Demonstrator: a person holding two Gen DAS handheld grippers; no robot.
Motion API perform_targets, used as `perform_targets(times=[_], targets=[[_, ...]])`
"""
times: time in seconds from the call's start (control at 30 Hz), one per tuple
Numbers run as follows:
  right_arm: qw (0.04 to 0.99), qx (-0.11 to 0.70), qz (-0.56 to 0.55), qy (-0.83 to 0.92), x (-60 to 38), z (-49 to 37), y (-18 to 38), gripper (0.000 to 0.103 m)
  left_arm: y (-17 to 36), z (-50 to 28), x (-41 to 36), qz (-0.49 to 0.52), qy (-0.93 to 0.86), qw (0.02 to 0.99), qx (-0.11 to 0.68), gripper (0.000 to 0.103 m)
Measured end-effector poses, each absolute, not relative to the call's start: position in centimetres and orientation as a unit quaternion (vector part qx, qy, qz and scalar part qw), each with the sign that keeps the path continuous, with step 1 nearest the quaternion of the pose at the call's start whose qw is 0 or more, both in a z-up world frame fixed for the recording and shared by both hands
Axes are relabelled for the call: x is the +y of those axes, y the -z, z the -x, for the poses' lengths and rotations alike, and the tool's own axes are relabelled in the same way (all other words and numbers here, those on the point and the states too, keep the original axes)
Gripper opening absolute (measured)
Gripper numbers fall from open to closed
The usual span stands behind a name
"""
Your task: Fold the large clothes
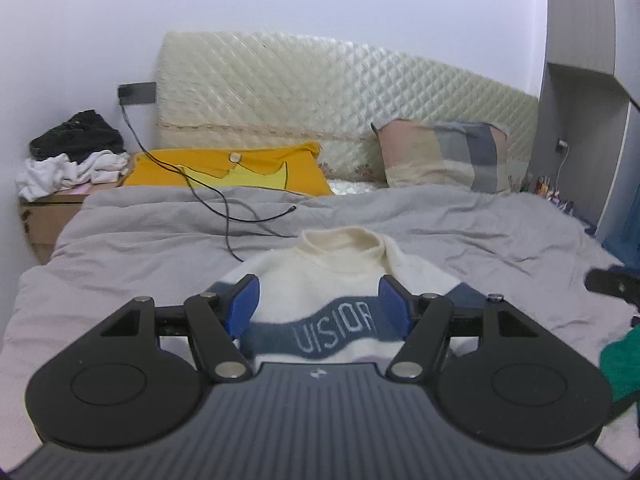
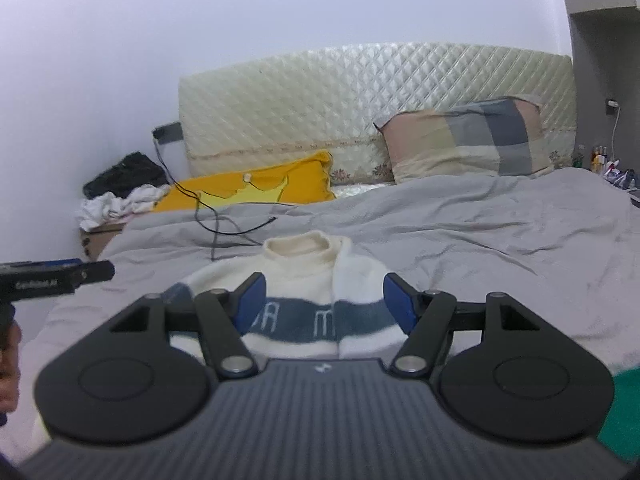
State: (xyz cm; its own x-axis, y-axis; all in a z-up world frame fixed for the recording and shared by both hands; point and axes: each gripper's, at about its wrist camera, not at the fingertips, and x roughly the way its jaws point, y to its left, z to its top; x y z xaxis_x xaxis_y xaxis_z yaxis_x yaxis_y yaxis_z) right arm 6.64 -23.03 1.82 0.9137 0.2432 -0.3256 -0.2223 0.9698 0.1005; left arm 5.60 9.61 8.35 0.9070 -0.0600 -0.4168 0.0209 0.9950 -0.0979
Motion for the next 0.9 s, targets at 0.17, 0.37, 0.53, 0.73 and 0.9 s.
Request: perform_targets(times=[0.17,0.37,0.53,0.73,0.9], targets=[[0.979,0.171,0.002,-0.112,-22.8,-1.4,-1.0,0.068,-8.7,0.2,11.2,0.064,0.016,0.973,0.219,0.071],[0.974,0.177,-0.026,-0.135,-23.1,1.9,1.4,0.069,-6.5,3.2,13.6,0.079,-0.005,0.963,0.258,0.071],[0.97,0.192,-0.046,-0.142,-23.0,2.3,3.6,0.069,-3.6,2.9,16.8,0.104,-0.03,0.947,0.302,0.071],[0.966,0.21,-0.055,-0.142,-23.6,1.2,4.9,0.069,-0.4,0.2,22.6,0.135,-0.076,0.91,0.384,0.071],[0.963,0.222,-0.074,-0.133,-24.4,0.5,6.4,0.069,1.1,-0.3,26.2,0.121,-0.084,0.896,0.418,0.071]])
